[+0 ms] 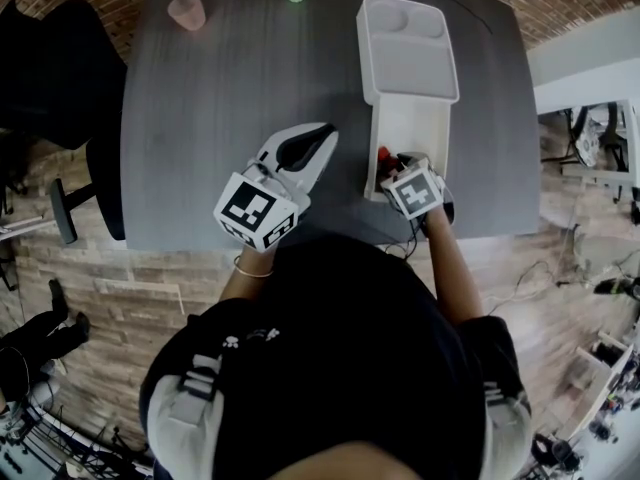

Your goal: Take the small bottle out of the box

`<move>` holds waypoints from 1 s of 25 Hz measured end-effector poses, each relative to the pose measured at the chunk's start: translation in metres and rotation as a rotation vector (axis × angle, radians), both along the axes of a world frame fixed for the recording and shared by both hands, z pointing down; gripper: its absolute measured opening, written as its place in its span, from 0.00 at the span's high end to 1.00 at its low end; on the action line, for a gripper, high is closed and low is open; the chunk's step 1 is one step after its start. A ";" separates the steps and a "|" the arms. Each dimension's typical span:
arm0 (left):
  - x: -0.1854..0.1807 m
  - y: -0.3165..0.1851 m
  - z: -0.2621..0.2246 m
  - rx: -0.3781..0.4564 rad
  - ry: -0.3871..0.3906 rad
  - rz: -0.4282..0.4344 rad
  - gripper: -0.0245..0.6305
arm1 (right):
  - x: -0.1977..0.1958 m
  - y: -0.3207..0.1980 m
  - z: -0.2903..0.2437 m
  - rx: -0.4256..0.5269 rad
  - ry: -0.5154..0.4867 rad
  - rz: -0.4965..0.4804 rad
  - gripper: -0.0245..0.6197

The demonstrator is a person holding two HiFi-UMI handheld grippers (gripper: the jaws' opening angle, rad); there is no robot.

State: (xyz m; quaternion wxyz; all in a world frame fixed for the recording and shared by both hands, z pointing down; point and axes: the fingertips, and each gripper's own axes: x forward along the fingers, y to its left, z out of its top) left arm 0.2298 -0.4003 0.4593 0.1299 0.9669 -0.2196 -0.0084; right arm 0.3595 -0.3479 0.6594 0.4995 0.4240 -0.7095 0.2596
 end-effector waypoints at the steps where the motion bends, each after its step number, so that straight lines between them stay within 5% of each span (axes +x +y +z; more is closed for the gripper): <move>1: 0.000 -0.001 -0.001 0.002 0.004 0.000 0.96 | 0.000 0.000 0.001 -0.005 0.002 0.004 0.60; 13: -0.003 0.002 0.002 0.000 0.015 -0.003 0.96 | 0.004 0.003 0.006 0.007 -0.040 0.069 0.62; 25: 0.004 0.026 -0.009 0.016 -0.011 -0.007 0.96 | 0.029 0.006 -0.032 0.226 -0.152 0.232 0.62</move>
